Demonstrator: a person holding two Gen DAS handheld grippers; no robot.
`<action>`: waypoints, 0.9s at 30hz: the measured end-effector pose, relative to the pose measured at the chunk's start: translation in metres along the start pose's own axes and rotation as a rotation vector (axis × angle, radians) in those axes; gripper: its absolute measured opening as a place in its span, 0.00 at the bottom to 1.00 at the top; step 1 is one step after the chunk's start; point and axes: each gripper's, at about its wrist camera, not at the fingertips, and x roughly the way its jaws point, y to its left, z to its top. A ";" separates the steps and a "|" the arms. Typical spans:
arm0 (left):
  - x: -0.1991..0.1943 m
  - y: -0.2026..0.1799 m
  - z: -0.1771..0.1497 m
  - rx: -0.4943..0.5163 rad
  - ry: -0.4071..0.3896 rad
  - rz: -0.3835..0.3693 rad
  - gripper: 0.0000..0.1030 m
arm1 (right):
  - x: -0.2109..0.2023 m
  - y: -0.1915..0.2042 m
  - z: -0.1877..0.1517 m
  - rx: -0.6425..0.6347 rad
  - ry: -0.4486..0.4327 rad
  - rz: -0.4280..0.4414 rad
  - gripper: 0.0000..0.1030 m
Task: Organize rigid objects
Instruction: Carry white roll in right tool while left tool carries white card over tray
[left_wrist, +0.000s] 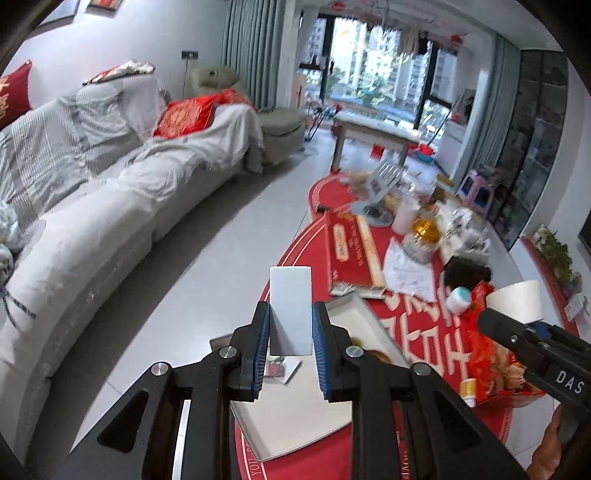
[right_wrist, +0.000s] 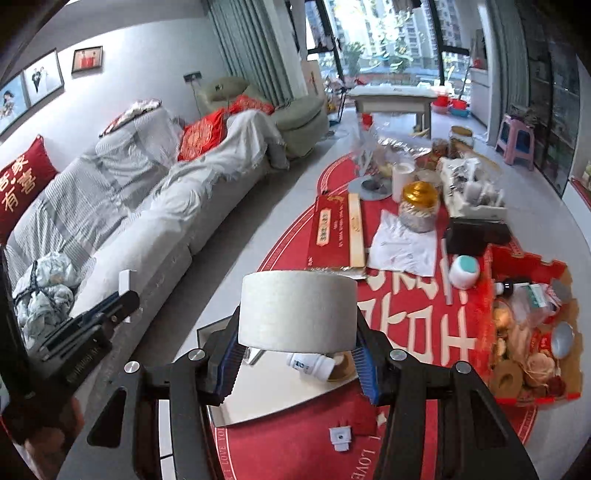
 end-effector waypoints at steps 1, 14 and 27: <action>0.010 0.000 -0.004 0.001 0.019 0.007 0.24 | 0.010 0.000 0.000 -0.001 0.017 -0.003 0.52; 0.118 0.006 -0.080 0.008 0.262 0.067 0.24 | 0.143 -0.013 -0.083 -0.032 0.378 -0.066 0.52; 0.148 0.032 -0.086 -0.073 0.306 0.148 0.24 | 0.224 0.009 -0.092 -0.102 0.481 -0.079 0.52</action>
